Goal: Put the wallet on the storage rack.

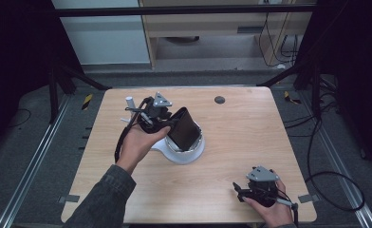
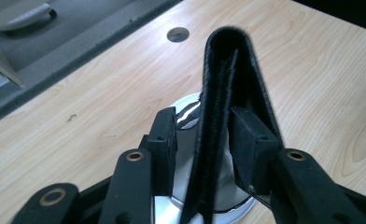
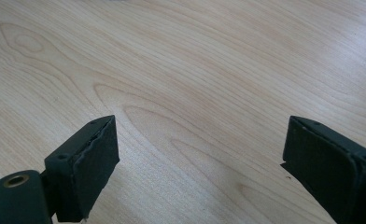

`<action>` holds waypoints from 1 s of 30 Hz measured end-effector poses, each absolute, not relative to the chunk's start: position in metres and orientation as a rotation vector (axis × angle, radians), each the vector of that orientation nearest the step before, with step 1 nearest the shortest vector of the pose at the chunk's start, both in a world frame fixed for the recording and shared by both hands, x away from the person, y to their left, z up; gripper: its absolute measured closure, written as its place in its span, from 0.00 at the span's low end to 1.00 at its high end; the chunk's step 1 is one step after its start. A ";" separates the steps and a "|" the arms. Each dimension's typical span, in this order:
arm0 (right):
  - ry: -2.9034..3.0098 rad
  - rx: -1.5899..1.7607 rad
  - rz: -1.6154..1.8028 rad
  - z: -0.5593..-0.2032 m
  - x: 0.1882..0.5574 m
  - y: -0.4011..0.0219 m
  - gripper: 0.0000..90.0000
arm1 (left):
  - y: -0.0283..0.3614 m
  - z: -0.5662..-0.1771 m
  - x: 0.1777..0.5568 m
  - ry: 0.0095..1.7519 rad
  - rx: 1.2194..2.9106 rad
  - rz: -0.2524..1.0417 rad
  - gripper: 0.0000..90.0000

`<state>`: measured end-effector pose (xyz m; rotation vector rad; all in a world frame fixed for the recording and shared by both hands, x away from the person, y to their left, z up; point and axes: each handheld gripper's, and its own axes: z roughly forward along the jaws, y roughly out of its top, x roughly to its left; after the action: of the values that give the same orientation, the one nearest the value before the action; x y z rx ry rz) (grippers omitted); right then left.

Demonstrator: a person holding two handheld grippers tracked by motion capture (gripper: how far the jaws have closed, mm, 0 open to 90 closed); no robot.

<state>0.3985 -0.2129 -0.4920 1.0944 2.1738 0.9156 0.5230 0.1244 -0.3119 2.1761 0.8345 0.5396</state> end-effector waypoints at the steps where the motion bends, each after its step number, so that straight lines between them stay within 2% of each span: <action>1: 2.173 1.095 0.916 -0.492 0.399 -0.213 0.12 | 0.126 -0.310 0.522 0.831 2.179 0.545 0.69; 13: 2.170 1.099 0.918 -0.492 0.398 -0.214 0.12 | 0.139 -0.293 0.511 0.817 2.127 0.593 0.68; 18: 2.169 1.099 0.917 -0.492 0.398 -0.214 0.12 | 0.144 -0.284 0.500 0.796 2.102 0.623 0.62; 21: 2.169 1.098 0.915 -0.492 0.398 -0.214 0.12 | 0.147 -0.280 0.490 0.780 2.079 0.631 0.54; 24: 2.169 1.101 0.911 -0.492 0.398 -0.214 0.12 | 0.150 -0.280 0.476 0.745 2.071 0.677 0.42; 28: 2.169 1.102 0.909 -0.492 0.397 -0.214 0.11 | 0.159 -0.287 0.454 0.738 2.065 0.670 0.25; 30: 2.165 1.107 0.912 -0.492 0.397 -0.215 0.11 | 0.166 -0.293 0.443 0.731 2.051 0.667 0.20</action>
<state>0.3972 -0.2145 -0.4920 1.1071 2.1646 0.9120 0.4431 0.1659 -0.2926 2.0510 0.7314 0.6665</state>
